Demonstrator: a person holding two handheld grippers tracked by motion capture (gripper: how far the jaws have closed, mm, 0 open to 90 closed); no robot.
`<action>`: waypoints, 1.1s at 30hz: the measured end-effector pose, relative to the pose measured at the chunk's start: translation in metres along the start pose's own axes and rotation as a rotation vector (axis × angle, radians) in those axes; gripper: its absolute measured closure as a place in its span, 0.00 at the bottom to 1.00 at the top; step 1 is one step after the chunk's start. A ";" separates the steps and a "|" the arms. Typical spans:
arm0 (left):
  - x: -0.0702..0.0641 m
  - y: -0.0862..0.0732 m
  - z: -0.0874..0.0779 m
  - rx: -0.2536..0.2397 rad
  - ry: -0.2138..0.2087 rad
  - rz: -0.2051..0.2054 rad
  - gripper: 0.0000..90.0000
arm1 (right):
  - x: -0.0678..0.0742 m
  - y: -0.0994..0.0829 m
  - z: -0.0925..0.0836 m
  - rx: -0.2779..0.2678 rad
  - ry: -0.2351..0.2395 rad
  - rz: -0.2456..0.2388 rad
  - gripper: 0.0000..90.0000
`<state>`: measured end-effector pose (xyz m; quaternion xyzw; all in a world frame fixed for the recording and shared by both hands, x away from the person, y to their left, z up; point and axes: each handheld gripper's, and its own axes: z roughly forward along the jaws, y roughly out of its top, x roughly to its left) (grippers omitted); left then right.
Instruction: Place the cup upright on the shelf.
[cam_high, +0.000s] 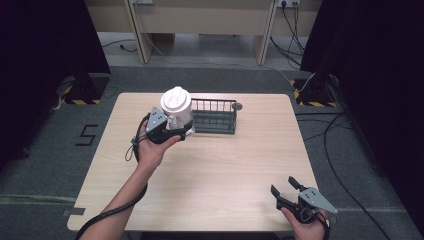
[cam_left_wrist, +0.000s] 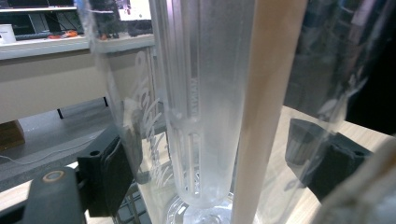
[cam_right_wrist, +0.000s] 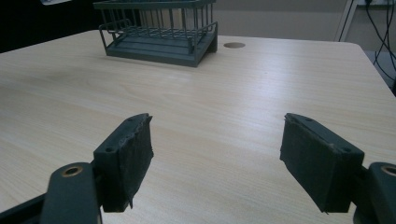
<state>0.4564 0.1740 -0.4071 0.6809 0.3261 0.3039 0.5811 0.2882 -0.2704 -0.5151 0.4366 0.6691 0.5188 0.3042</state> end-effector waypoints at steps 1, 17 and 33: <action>0.000 0.000 0.002 0.002 -0.001 0.002 0.20 | 0.000 0.000 0.000 -0.001 0.000 -0.001 0.28; -0.004 0.010 0.021 0.004 -0.004 0.012 0.20 | 0.000 0.000 0.000 -0.001 0.002 -0.005 0.28; -0.009 0.015 0.040 0.012 -0.016 0.018 0.20 | 0.000 0.000 0.000 -0.002 0.002 -0.002 0.28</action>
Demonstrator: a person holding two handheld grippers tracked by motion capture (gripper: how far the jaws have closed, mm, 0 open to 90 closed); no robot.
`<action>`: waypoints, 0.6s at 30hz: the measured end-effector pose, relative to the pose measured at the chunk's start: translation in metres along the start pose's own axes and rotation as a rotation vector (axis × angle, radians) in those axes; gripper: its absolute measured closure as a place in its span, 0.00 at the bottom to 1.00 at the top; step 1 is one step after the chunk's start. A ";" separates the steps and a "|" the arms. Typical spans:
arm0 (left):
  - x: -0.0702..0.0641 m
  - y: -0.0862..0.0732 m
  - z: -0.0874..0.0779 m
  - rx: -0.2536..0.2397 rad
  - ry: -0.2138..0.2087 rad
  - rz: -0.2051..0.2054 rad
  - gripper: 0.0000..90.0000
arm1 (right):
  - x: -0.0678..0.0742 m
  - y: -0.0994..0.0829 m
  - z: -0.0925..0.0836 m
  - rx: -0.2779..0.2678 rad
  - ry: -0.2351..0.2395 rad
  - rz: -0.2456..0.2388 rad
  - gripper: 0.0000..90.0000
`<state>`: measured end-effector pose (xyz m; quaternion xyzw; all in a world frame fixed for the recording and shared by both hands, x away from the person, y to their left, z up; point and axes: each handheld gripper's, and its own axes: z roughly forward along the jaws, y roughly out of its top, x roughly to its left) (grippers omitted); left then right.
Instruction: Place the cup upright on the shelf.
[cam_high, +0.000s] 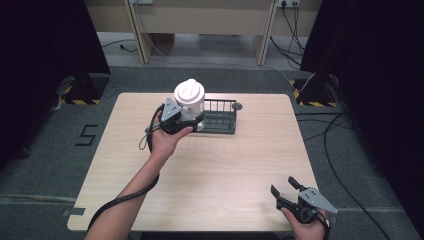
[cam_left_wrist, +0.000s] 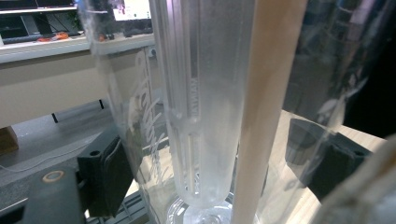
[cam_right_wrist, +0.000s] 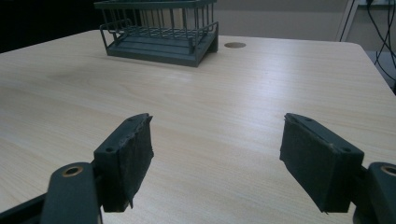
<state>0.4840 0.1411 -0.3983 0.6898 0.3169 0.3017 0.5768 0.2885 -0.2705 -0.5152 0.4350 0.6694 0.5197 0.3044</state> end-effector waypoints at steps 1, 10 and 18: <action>-0.001 0.001 0.003 0.002 -0.004 -0.003 0.20 | 0.000 0.000 0.000 0.000 0.001 0.001 0.29; -0.001 0.009 0.011 -0.003 -0.007 0.003 0.20 | 0.000 0.000 0.000 -0.001 0.001 0.003 0.29; -0.001 0.015 0.019 -0.003 -0.008 0.007 0.20 | -0.001 0.000 0.000 -0.002 0.000 -0.003 0.29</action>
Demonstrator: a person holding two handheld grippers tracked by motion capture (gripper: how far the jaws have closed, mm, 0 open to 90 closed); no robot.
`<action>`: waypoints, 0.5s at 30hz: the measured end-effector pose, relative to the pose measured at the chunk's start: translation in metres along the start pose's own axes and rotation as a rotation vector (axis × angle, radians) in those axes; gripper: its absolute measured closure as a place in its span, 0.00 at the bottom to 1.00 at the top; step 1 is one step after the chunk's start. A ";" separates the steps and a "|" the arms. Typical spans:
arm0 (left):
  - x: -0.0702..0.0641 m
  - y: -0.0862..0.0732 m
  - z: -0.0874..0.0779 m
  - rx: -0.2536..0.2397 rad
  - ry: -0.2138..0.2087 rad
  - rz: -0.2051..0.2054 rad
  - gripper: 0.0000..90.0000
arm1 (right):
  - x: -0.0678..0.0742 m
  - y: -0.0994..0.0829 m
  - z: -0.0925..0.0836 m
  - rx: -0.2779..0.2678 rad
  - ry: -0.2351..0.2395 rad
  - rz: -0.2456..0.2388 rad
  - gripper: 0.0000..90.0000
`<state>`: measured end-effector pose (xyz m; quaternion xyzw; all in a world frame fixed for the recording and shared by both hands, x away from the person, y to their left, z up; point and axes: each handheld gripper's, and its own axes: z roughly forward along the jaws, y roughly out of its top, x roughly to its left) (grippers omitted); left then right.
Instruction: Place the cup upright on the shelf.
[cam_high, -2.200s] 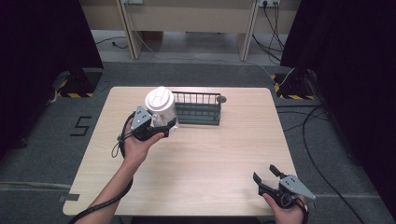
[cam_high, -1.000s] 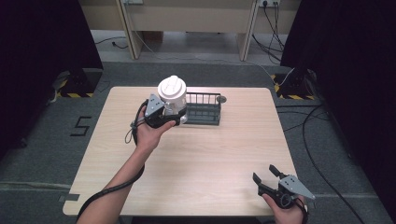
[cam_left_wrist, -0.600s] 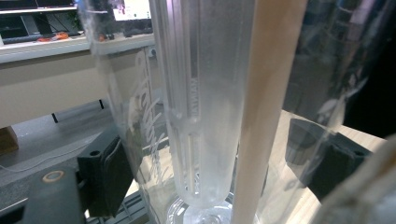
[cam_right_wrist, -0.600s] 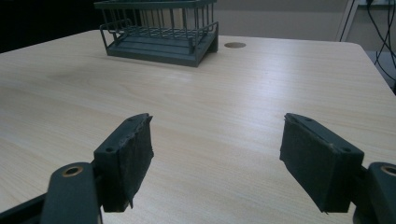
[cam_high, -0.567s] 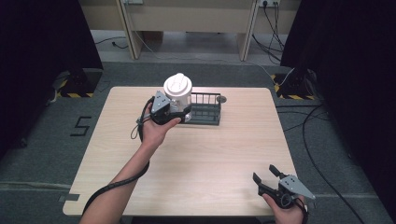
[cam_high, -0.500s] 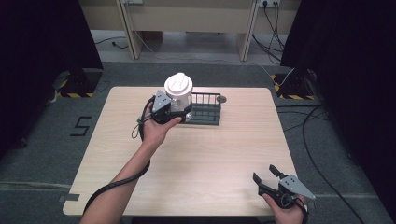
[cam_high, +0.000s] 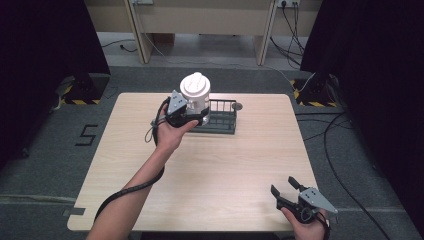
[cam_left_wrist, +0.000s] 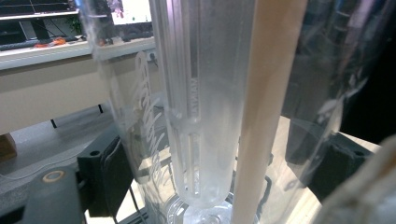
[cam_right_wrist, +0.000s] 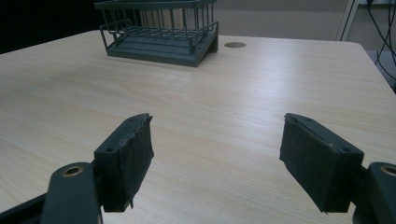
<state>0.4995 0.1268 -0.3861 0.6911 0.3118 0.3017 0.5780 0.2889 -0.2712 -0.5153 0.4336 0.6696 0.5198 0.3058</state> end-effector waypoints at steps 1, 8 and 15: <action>0.000 0.001 0.002 0.000 0.000 -0.001 0.20 | 0.000 0.000 0.000 0.003 0.004 0.010 0.29; -0.001 0.001 0.010 0.007 0.000 -0.002 0.20 | 0.000 0.000 0.000 0.001 0.000 0.005 0.29; 0.000 0.002 0.018 0.013 0.003 -0.005 0.20 | 0.000 0.000 -0.001 0.002 0.004 0.014 0.29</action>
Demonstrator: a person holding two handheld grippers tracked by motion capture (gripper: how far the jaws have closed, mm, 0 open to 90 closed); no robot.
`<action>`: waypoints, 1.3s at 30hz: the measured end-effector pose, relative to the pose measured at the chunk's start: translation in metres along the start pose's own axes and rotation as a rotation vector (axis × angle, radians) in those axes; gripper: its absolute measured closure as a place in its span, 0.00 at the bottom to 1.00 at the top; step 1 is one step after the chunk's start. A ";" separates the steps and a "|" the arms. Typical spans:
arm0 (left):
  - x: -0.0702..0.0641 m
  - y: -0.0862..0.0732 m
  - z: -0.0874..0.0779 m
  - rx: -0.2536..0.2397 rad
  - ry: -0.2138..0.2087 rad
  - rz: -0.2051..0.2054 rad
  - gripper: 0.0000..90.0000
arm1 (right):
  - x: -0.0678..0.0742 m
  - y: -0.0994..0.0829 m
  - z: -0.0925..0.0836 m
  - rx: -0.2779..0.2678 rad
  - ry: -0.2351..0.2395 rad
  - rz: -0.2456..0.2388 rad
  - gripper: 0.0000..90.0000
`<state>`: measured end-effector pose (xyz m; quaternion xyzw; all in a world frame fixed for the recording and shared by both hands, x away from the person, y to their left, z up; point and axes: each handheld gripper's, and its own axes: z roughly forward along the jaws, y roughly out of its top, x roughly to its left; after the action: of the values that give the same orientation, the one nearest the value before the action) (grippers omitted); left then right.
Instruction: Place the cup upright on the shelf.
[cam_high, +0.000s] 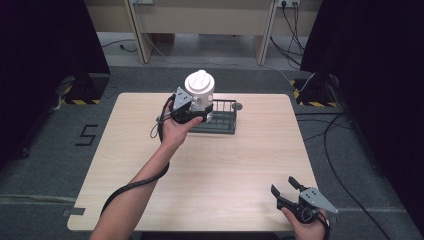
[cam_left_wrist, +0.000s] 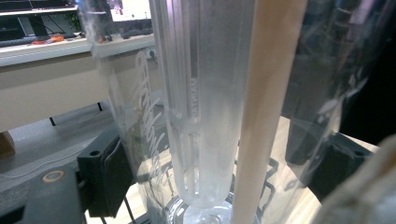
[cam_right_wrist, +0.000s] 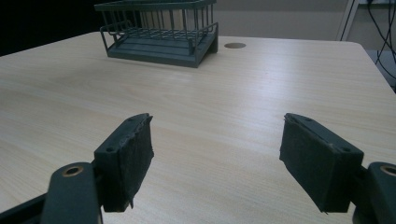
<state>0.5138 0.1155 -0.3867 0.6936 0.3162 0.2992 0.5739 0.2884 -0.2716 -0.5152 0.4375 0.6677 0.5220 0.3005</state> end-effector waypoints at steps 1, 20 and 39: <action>0.000 0.001 0.001 0.000 0.000 0.002 0.20 | 0.000 0.000 0.000 0.000 0.000 0.000 0.29; 0.003 0.013 0.027 0.005 0.018 0.002 0.20 | 0.000 0.000 0.000 -0.003 0.006 -0.001 0.29; 0.013 0.003 0.047 0.038 0.067 -0.022 0.20 | -0.001 0.000 0.000 -0.005 0.010 -0.004 0.29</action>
<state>0.5589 0.0967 -0.3908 0.6904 0.3486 0.3098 0.5530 0.2884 -0.2722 -0.5154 0.4327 0.6690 0.5251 0.2992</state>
